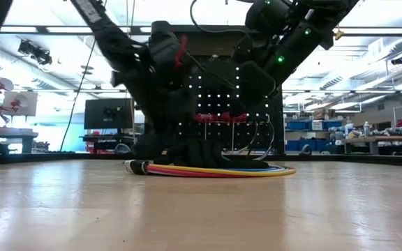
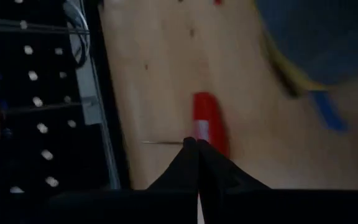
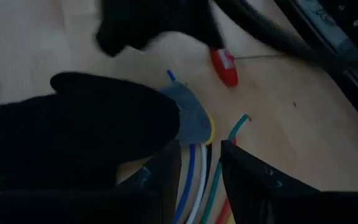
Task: Hang tools onto peg board
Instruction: Hang the red allen wrench on the peg board
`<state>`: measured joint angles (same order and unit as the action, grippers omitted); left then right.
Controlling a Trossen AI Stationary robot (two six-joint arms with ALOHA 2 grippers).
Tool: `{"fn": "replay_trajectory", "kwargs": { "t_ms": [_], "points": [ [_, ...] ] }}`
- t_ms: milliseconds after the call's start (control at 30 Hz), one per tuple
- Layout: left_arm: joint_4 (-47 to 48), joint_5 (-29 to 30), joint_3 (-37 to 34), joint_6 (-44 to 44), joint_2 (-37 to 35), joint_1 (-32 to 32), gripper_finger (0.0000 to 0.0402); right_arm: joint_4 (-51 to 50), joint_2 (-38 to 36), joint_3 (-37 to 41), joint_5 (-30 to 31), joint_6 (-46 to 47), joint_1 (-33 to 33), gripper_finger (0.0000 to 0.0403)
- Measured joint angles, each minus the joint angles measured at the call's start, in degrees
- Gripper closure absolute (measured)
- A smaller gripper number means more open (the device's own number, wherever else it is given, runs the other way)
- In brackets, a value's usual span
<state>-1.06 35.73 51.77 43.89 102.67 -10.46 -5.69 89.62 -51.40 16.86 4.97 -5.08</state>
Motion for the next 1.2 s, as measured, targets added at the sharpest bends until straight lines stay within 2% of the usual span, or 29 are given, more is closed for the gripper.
{"fn": "replay_trajectory", "kwargs": {
  "t_ms": [200, 400, 467, 600, 733, 933, 1067, 1200],
  "points": [
    [3.1, 3.59, 6.18, 11.37, 5.96, -1.2, 0.0401, -0.79, 0.0, 0.07, 0.0, 0.03, 0.3, 0.0279],
    [12.15, 3.33, 10.52, 11.92, 9.53, -4.53, 0.0401, -2.15, 0.0, 0.0, -0.03, 0.04, 0.87, 0.0279],
    [13.99, 1.5, 11.0, 10.98, 9.65, -5.38, 0.0401, -2.51, 0.0, 0.07, -0.04, 0.04, 1.16, 0.0279],
    [19.42, 0.27, 10.97, 8.23, 8.72, -4.01, 0.0401, -2.37, 0.0, 0.04, -0.08, -0.01, 1.78, 0.0279],
    [24.05, -4.85, 10.84, 3.44, 6.03, -0.37, 0.0401, -2.1, 0.0, 0.04, -0.21, -0.46, 1.99, 0.0279],
    [31.14, -17.16, 10.29, -5.28, -1.47, 4.17, 0.0401, -1.99, 0.0, 0.04, -0.24, -0.55, 2.49, 0.0279],
    [34.84, -21.27, 10.56, -6.37, -9.39, 3.76, 0.0399, -1.94, 0.0, 0.03, -0.24, -0.61, 3.6, 0.0279],
    [36.83, -25.04, 10.51, -7.23, -11.54, 0.96, 0.0386, -1.55, 0.0, 0.02, -0.21, -0.35, 4.59, 0.0279]
  ]
}}
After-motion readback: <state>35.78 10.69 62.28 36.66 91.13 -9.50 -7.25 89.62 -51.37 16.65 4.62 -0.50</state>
